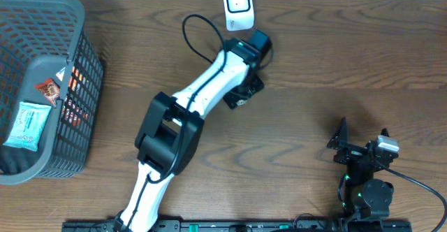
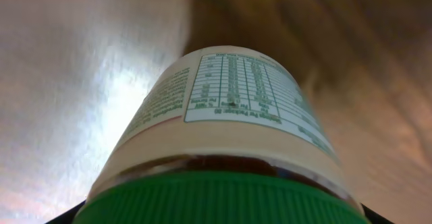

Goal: Scan the item barcode
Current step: 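Lift the jar out and carry it toward the white scanner, then set the jar down on the table center and release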

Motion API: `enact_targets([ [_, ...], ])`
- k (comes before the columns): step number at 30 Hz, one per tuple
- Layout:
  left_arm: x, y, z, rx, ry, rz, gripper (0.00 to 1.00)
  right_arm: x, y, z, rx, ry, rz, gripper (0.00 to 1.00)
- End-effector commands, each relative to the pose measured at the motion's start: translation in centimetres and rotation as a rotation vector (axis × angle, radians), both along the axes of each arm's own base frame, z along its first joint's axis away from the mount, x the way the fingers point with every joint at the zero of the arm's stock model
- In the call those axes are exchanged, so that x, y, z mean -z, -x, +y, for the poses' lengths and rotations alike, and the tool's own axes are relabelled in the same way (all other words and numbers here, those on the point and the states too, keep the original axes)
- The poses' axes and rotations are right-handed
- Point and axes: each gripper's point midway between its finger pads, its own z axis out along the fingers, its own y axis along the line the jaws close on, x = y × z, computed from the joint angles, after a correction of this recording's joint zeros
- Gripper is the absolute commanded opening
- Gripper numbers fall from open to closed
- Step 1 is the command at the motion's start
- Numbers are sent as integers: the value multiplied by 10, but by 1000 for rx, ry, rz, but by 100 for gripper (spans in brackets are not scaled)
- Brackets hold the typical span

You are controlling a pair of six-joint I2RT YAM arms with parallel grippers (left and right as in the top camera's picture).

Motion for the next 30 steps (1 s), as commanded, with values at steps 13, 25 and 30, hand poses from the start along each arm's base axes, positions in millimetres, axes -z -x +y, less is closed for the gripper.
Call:
enact_targets([
  [13, 4, 30, 4, -19, -54, 96, 67, 1, 0, -1, 4, 15, 6, 99],
  [25, -49, 20, 6, 73, 48, 28, 98, 1, 0, -1, 4, 15, 6, 99],
  [30, -164, -12, 20, 191, 151, -283, 98, 1, 0, -1, 4, 15, 7, 99],
])
